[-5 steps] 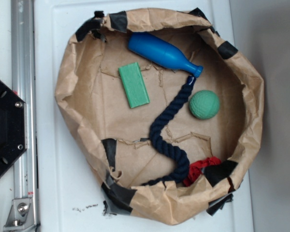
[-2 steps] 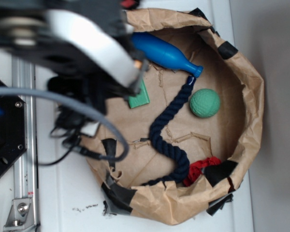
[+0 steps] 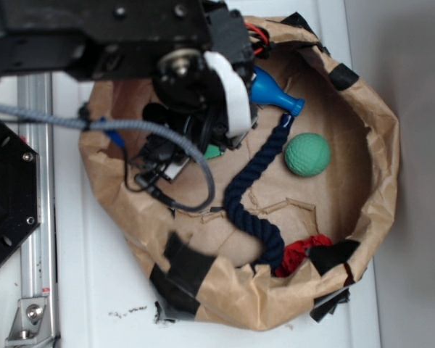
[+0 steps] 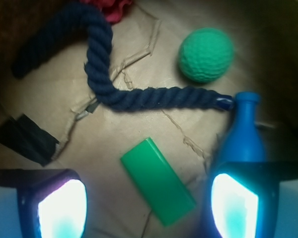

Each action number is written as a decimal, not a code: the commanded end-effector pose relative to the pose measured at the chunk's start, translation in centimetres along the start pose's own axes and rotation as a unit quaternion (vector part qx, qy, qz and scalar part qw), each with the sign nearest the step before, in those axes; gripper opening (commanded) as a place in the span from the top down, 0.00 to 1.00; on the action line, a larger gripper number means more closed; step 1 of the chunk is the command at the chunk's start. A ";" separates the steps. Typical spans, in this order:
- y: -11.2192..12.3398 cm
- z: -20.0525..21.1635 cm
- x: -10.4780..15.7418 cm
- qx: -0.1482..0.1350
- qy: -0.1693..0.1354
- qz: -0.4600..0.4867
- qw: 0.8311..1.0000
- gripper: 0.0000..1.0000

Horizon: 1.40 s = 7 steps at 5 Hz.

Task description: Grab the green block.

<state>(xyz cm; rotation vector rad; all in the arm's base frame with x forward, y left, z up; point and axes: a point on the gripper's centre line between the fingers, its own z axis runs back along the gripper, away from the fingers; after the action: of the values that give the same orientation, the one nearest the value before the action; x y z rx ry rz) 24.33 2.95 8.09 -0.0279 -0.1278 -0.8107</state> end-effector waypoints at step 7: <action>-0.7 -7.3 0.4 0.061 0.037 -0.008 0.997 1.00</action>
<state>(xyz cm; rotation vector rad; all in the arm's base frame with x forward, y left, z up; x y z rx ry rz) 24.70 2.69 1.31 0.1152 -0.0938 -0.8134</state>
